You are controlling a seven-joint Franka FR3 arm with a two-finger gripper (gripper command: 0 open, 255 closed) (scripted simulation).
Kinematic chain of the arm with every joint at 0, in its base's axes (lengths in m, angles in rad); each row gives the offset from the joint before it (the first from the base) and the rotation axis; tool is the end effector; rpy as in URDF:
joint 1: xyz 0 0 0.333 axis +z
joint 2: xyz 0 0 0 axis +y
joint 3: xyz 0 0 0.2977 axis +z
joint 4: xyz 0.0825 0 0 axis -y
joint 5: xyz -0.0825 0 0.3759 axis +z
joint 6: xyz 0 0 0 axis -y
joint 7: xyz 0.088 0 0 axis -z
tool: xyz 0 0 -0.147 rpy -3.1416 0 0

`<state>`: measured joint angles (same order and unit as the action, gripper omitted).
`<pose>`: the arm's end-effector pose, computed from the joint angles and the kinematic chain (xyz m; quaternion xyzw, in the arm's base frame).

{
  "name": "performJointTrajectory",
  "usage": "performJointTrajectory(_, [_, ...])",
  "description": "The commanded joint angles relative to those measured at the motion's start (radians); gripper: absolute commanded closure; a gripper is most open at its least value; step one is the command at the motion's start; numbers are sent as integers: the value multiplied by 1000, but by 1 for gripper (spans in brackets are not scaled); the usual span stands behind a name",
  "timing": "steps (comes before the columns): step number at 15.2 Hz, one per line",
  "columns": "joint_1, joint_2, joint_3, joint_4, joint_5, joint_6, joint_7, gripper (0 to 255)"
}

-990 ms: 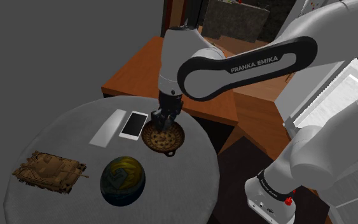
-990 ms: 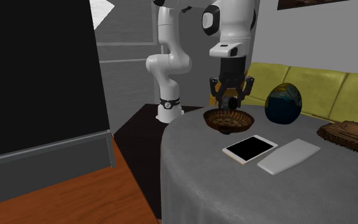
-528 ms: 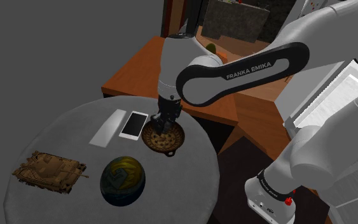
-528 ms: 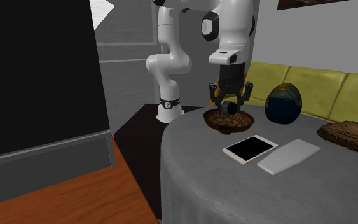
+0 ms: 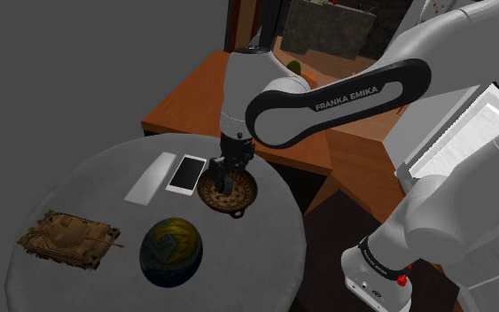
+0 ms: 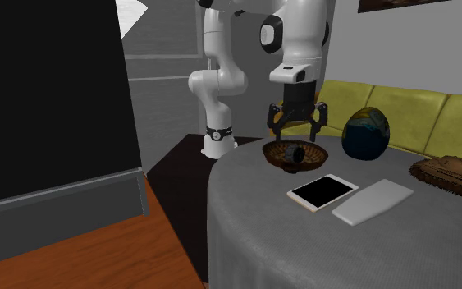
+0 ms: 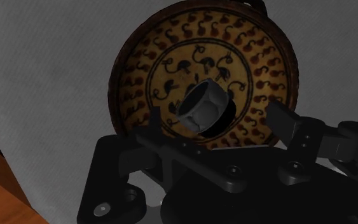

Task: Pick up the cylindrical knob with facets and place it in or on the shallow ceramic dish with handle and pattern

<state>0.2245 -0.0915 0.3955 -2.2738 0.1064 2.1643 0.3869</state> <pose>0.3993 0.2938 0.3368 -0.9960 -0.0851 0.0231 0.0171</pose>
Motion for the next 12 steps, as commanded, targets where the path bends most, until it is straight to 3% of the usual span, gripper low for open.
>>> performJointTrajectory(1, [0,0,0,0,0,0,0,0])
performJointTrajectory(5, [-4,-53,-12,80,13,-131,-12,0])
performJointTrajectory(12, [-4,-53,-12,80,13,-131,-12,0])
